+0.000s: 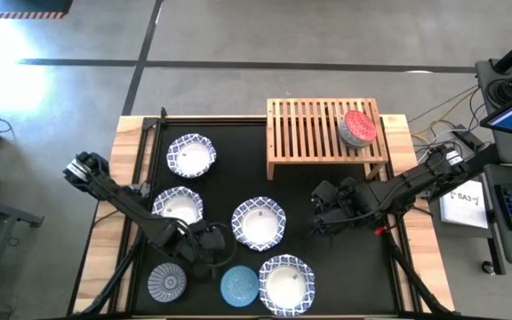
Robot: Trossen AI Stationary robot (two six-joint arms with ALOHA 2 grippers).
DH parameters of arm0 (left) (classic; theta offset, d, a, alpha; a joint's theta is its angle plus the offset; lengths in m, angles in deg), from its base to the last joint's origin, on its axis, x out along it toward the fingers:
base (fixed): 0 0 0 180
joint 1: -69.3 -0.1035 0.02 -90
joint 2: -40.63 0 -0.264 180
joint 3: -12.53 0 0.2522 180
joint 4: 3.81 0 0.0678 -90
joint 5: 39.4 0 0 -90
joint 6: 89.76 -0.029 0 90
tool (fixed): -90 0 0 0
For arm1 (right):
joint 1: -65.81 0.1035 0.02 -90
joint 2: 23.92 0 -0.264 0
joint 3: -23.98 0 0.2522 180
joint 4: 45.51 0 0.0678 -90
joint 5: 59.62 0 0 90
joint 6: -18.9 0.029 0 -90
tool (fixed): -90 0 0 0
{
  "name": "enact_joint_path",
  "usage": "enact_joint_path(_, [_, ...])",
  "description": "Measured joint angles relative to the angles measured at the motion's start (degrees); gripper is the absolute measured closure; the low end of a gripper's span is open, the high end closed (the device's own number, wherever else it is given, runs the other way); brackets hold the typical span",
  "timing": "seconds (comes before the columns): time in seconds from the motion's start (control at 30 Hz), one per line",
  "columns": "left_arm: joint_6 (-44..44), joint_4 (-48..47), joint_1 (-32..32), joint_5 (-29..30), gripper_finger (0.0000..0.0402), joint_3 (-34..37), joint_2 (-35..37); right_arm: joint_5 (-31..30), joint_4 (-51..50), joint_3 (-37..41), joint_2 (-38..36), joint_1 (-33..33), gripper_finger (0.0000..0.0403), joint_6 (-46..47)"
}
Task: Place and stack bowls onto a shelf
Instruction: Stack the light blue bowl on top of the red bowl on the shelf
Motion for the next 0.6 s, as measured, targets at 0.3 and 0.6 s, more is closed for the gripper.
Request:
enact_joint_path(0.3, [-0.5,9.7,0.5,-0.4,0.0249,-0.7,-5.6,1.4,0.8,0.1,0.0,0.0,0.0241,0.3])
enact_joint_path(0.6, [3.1,11.4,0.8,-0.4,0.0249,-0.7,-8.6,1.5,0.8,0.1,0.0,0.0,0.0243,-1.1])
